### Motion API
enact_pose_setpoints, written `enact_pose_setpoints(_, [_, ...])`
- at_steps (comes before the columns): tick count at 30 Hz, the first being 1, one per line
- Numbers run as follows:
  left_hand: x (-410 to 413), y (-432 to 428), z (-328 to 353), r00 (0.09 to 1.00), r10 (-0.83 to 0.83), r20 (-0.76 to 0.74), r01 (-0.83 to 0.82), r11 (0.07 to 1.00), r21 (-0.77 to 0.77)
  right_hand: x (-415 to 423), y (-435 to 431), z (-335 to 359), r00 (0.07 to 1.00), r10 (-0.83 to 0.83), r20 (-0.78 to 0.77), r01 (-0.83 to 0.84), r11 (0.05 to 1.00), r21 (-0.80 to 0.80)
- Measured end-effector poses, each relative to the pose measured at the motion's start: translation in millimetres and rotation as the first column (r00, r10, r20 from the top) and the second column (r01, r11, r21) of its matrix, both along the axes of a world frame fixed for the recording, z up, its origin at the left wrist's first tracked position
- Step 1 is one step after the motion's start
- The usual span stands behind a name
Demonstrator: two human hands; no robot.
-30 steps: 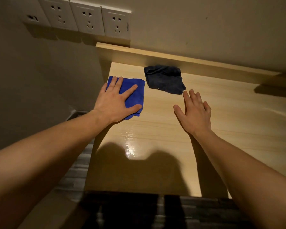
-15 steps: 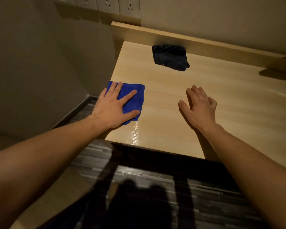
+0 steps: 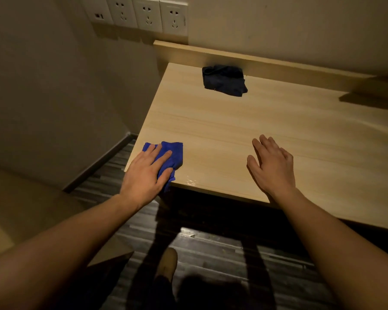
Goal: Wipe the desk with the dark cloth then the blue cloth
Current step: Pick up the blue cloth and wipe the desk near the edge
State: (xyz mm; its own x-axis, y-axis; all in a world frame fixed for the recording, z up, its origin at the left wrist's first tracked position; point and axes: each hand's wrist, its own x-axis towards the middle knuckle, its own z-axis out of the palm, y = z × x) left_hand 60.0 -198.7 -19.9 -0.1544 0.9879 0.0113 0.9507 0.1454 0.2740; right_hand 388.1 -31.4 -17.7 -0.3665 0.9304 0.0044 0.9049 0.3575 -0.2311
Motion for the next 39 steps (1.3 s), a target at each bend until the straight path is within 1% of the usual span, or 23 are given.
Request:
enact_pose_setpoints(2, [10,-9,-1,0.999,0.025,0.042,-0.027,0.998,0.053,0,-1,-1,1.0,-0.003,-0.009,0.003,1.0,0.004])
enact_pose_setpoints(4, [23,-19,2,0.996,0.022,0.092,-0.029,0.997,0.073,1,-1,-1,1.0,-0.002,-0.011,0.002,1.0,0.006])
enact_pose_setpoints(5, [30,-22,7,0.99,0.016,0.139,-0.027,0.996,0.079,1,0,-1,1.0,-0.002,-0.011,0.002,1.0,0.005])
enact_pose_setpoints(7, [41,-20,24,0.953,0.019,0.302,-0.042,0.997,0.069,1,0,-1,1.0,-0.009,-0.01,0.009,1.0,-0.006])
enact_pose_setpoints(9, [47,-2,45,0.874,0.038,0.484,-0.047,0.999,0.007,0,0,-1,1.0,-0.015,-0.006,0.015,1.0,-0.013])
enact_pose_setpoints(10, [47,17,54,0.846,0.027,0.533,-0.034,0.999,0.003,1,2,-2,1.0,-0.02,-0.005,0.02,1.0,-0.017])
enact_pose_setpoints(11, [46,37,61,0.842,0.006,0.54,-0.027,0.999,0.031,0,2,-1,1.0,-0.018,-0.003,0.018,1.0,-0.02])
enact_pose_setpoints(14, [40,120,74,0.896,-0.06,0.44,0.007,0.992,0.123,-1,2,0,1.0,-0.017,0.006,0.017,0.999,-0.028])
enact_pose_setpoints(16, [38,182,77,0.945,-0.102,0.312,0.05,0.984,0.168,-1,2,0,1.0,-0.02,0.01,0.02,0.999,-0.031])
enact_pose_setpoints(18, [38,239,73,0.979,-0.122,0.165,0.091,0.979,0.183,-1,3,0,1.0,-0.02,0.014,0.021,0.999,-0.039])
enact_pose_setpoints(19, [38,262,67,0.987,-0.124,0.101,0.108,0.982,0.154,-1,4,0,1.0,-0.022,0.012,0.023,0.999,-0.045])
enact_pose_setpoints(21, [39,292,46,0.985,-0.17,-0.003,0.17,0.985,0.003,-1,6,-2,0.999,-0.034,-0.014,0.033,0.999,-0.043])
enact_pose_setpoints(22, [39,298,33,0.977,-0.21,-0.038,0.207,0.976,-0.066,-1,7,-3,0.999,-0.039,-0.033,0.038,0.999,-0.03])
enact_pose_setpoints(23, [39,300,20,0.97,-0.237,-0.061,0.231,0.968,-0.096,-1,7,-5,0.998,-0.044,-0.05,0.043,0.999,-0.014])
enact_pose_setpoints(26, [39,294,3,0.966,-0.242,-0.092,0.236,0.969,-0.074,-1,9,-7,0.998,-0.036,-0.053,0.037,0.999,0.015])
enact_pose_setpoints(29, [37,286,3,0.962,-0.258,-0.09,0.251,0.964,-0.087,-4,10,-3,0.999,-0.033,-0.015,0.033,0.999,0.02])
enact_pose_setpoints(32, [37,273,3,0.961,-0.261,-0.089,0.252,0.963,-0.097,-5,10,-2,0.999,-0.047,-0.012,0.047,0.998,0.031])
enact_pose_setpoints(36, [41,261,5,0.966,-0.25,-0.069,0.24,0.962,-0.126,-4,8,-4,0.998,-0.038,-0.044,0.04,0.999,0.029])
enact_pose_setpoints(39, [46,249,6,0.97,-0.233,-0.066,0.223,0.966,-0.132,-3,8,-1,0.999,-0.029,-0.025,0.029,1.0,-0.003])
